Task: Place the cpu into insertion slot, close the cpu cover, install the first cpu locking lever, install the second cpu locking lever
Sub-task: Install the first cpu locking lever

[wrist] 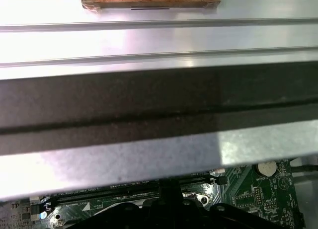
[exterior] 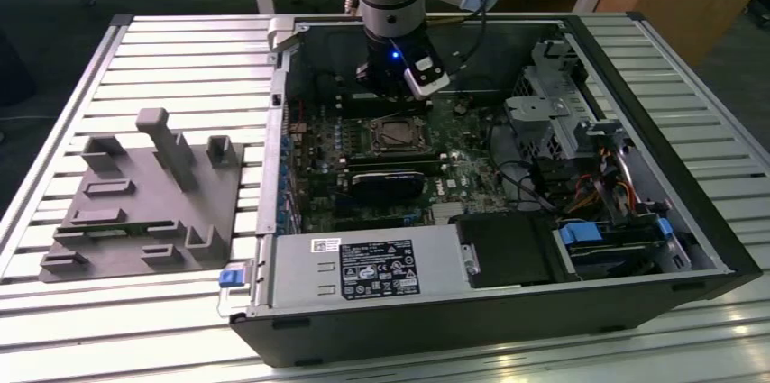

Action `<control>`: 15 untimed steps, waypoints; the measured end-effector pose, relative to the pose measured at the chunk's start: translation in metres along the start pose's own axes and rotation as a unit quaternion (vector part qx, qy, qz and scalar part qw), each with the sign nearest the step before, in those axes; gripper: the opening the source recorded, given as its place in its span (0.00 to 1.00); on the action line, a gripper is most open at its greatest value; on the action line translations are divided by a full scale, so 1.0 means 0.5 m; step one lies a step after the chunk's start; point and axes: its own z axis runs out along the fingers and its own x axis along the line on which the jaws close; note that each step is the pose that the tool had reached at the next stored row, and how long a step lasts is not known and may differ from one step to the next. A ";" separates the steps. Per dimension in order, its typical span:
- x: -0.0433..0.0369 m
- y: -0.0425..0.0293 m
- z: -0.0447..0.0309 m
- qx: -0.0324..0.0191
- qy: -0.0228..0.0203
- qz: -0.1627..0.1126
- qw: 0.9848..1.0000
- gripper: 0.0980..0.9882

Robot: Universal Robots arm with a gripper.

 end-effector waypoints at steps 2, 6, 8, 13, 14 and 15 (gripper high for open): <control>0.000 0.000 0.000 0.000 0.000 0.000 1.000 0.01; 0.000 0.000 0.000 0.006 -0.001 0.002 1.000 0.01; 0.000 0.000 0.001 0.009 -0.002 0.004 1.000 0.01; 0.001 0.000 0.002 0.011 -0.003 0.009 1.000 0.01; 0.001 0.000 0.003 0.011 -0.003 0.011 1.000 0.01; 0.002 0.000 0.003 0.011 -0.003 0.013 1.000 0.01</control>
